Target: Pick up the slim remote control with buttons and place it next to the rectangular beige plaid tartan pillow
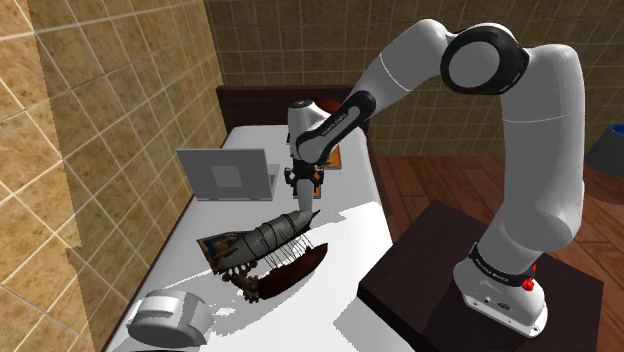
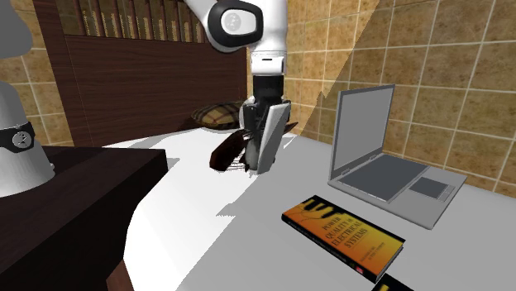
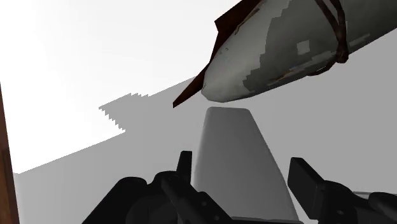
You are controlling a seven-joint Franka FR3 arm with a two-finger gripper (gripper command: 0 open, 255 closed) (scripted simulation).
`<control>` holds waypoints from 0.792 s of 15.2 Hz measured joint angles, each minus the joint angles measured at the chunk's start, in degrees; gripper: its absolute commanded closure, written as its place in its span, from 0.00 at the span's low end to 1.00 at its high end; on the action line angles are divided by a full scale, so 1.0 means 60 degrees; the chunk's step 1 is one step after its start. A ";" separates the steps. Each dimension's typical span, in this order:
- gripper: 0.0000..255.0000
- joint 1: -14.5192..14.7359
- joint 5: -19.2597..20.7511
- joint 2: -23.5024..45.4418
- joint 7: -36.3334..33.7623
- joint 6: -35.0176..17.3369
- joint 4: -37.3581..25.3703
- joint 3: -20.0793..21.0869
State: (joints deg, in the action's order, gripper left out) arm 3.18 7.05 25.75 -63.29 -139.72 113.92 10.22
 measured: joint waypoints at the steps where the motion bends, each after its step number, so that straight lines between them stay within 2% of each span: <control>1: 1.00 -0.0013 -0.0026 -0.0087 0.0020 0.0122 -0.0036 0.0015; 12: 1.00 -0.0043 -0.0287 -0.1070 0.0079 0.1117 -0.0064 0.0191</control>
State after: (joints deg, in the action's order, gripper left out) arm 2.92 5.33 19.33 -62.82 -133.02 113.54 11.37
